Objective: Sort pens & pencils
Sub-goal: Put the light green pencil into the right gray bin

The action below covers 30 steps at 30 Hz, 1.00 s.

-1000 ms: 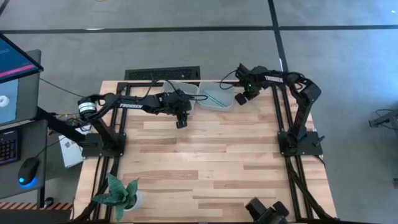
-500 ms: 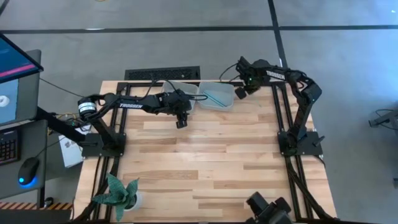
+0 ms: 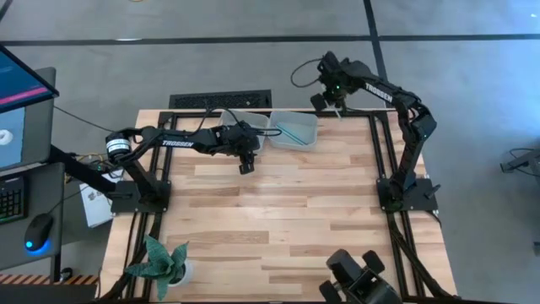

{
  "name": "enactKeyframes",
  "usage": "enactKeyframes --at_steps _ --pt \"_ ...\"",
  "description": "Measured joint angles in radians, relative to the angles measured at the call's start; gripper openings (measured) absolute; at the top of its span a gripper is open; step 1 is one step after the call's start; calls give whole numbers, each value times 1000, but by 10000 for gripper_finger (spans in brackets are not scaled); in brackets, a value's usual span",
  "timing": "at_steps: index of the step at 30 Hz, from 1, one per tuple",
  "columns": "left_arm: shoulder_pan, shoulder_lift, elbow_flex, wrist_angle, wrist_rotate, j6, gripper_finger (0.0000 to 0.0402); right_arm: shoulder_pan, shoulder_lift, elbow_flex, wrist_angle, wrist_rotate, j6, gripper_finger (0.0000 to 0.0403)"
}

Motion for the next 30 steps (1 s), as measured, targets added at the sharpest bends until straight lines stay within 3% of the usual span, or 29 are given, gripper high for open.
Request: enactKeyframes --at_steps 11,21,30 --pt "0 0 0 0 0 0 122 137 -1 176 33 -7 -96 47" --pt "-13 0 0 -21 0 -26 122 272 -1 166 96 -8 -110 47" --pt "-75 0 0 -113 0 -12 122 298 11 80 147 -9 -136 47"
